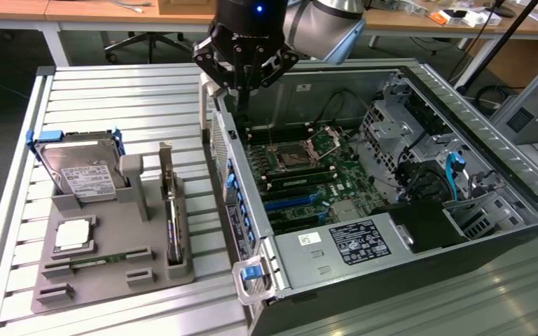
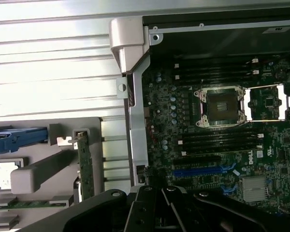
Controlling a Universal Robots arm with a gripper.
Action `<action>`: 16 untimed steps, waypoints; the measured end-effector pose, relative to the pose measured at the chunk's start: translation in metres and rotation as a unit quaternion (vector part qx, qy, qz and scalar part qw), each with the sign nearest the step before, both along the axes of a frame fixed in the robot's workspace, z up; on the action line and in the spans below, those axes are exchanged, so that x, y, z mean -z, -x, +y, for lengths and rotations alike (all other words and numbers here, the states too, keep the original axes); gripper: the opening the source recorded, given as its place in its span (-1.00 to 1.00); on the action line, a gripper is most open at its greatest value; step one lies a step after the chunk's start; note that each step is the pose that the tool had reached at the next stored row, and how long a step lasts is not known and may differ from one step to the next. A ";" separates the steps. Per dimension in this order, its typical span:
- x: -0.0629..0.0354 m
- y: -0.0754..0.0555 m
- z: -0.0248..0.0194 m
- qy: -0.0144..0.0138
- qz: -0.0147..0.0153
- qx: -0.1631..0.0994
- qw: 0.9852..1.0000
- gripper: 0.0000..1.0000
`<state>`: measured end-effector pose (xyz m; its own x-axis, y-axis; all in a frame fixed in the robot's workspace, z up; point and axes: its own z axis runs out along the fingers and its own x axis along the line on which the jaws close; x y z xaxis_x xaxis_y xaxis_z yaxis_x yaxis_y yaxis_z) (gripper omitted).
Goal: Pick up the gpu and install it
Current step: 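Reach for the gpu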
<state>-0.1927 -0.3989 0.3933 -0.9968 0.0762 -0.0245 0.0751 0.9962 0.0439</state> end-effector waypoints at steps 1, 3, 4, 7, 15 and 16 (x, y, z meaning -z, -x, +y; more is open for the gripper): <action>0.0000 0.001 0.0000 0.000 0.000 0.000 1.000 -0.79; 0.0000 0.002 0.0000 0.000 0.000 0.000 1.000 -0.79; 0.0000 0.002 0.0000 0.000 0.000 0.000 1.000 -0.79; 0.0000 0.003 0.0000 0.000 0.000 0.000 1.000 -0.79; 0.0000 0.006 0.0000 0.000 0.000 0.000 1.000 -0.79; 0.0000 0.006 0.0000 0.000 0.000 0.000 1.000 -0.79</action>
<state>-0.1991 -0.3989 0.3933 -0.9968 0.0762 -0.0245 0.0751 0.9962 0.0440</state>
